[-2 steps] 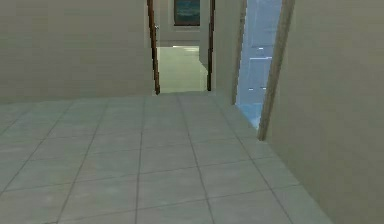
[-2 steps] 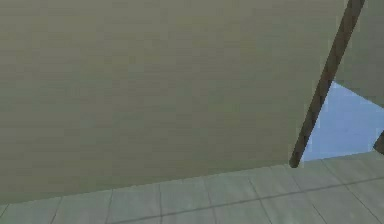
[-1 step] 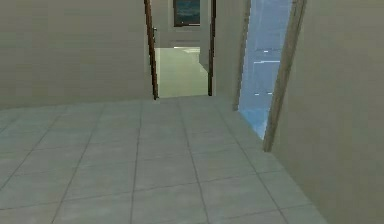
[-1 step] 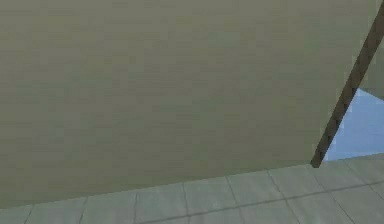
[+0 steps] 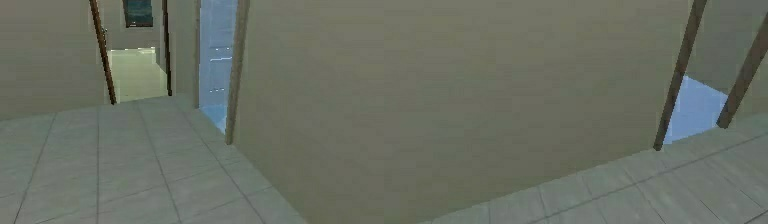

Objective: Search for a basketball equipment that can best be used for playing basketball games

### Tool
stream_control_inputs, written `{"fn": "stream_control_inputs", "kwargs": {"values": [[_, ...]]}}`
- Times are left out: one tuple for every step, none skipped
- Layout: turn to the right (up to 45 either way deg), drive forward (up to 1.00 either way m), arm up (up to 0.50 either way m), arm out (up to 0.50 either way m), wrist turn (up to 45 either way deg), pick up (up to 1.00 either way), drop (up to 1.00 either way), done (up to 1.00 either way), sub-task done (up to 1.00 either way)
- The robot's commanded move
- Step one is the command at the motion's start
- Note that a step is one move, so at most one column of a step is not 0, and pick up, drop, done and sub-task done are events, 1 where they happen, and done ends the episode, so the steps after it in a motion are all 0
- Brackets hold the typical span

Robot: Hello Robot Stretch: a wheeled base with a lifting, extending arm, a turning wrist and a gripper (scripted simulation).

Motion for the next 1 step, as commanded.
{"fn": "stream_control_inputs", "kwargs": {"values": [[0.0, 1.0, 0.0, 0.0, 0.0, 0.0, 0.0, 0.0, 0.0]]}}
